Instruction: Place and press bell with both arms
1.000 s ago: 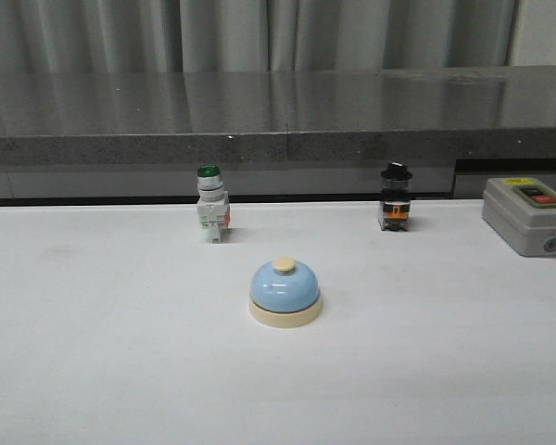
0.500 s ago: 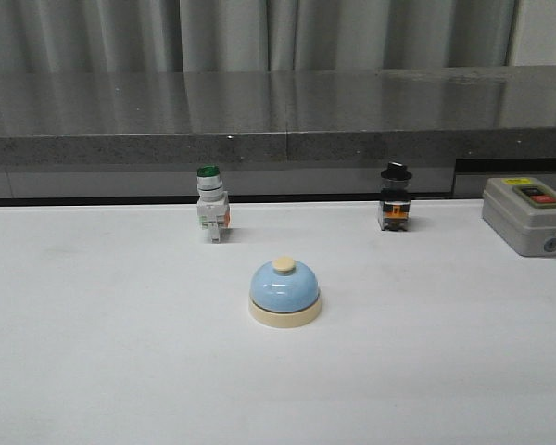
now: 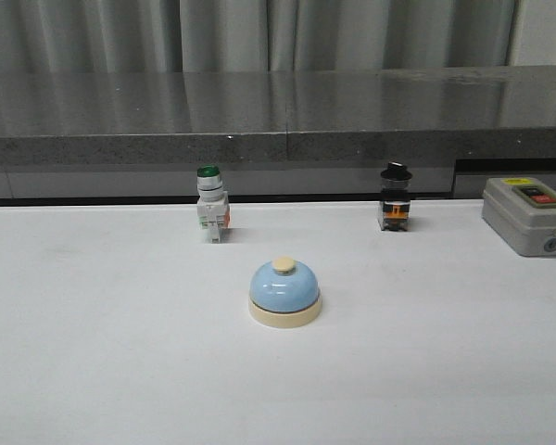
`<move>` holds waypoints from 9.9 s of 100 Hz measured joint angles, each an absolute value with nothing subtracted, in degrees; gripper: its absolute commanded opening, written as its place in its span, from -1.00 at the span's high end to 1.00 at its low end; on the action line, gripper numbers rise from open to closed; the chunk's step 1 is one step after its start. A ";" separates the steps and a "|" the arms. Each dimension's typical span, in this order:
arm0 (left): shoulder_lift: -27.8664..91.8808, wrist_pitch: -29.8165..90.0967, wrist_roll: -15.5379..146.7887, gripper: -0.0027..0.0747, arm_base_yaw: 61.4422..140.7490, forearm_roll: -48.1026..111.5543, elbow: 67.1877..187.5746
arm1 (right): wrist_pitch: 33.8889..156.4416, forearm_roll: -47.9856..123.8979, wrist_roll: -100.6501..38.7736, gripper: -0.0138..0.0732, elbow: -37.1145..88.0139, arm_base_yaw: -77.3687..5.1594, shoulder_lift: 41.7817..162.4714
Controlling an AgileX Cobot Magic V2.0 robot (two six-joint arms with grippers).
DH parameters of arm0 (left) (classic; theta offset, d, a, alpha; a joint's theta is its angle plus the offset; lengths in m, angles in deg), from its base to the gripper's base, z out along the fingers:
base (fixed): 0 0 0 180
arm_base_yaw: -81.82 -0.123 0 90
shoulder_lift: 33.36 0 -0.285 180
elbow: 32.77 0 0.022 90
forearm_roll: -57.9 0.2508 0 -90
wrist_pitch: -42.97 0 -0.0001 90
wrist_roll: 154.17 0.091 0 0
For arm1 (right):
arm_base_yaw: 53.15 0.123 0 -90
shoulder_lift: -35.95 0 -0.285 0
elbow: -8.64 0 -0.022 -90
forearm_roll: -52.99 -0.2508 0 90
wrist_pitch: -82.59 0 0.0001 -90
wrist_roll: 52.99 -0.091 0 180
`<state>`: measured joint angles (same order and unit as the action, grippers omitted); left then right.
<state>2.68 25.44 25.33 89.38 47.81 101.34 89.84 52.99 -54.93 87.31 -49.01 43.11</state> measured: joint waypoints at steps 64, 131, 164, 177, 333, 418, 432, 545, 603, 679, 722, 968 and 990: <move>0.11 30.57 25.33 0.98 89.38 50.42 97.53 | 89.84 52.99 -54.93 0.82 87.31 -49.01 43.11; -25.84 33.33 25.33 0.98 85.66 55.76 72.44 | 89.84 52.99 -54.93 0.82 87.31 -49.01 43.11; -25.84 40.74 25.33 0.98 84.44 56.02 70.02 | 89.84 52.99 -54.93 0.82 87.31 -49.01 43.11; -25.84 41.80 25.33 0.98 84.44 56.15 70.02 | 89.84 52.99 -54.93 0.82 87.31 -49.01 43.11; -25.84 42.23 25.33 0.98 84.44 54.67 70.02 | 90.62 52.99 -54.93 0.82 77.78 -49.01 46.47; -25.84 42.23 25.33 0.98 84.44 54.67 70.02 | 129.01 48.25 -54.93 0.82 37.59 -49.01 86.95; -25.84 42.23 25.33 0.98 84.44 54.67 70.02 | 129.22 45.87 -54.43 0.82 37.20 -48.57 91.62; -25.84 42.23 25.33 0.98 84.44 54.67 70.02 | 123.50 44.76 -54.09 0.82 9.40 -22.16 145.57; -25.84 42.23 25.33 0.98 84.44 54.67 70.02 | 124.53 44.63 -54.09 0.82 6.03 -19.00 152.79; -25.84 42.23 25.33 0.98 84.44 54.67 70.02 | 126.49 45.19 -54.09 0.82 4.00 -19.00 151.28; -25.84 42.23 25.33 0.98 84.44 54.67 70.02 | 127.30 51.91 -54.09 0.82 5.16 -21.11 136.04; -25.84 42.23 25.33 0.98 84.44 54.67 70.02 | 100.46 54.31 -54.09 0.82 67.14 -46.79 53.70; -25.84 42.23 25.33 0.98 84.44 54.67 70.02 | 97.71 54.31 -54.09 0.82 76.72 -46.79 44.33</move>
<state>-25.84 42.23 25.33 84.44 54.67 70.02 97.71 54.31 -54.09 76.72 -46.79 44.33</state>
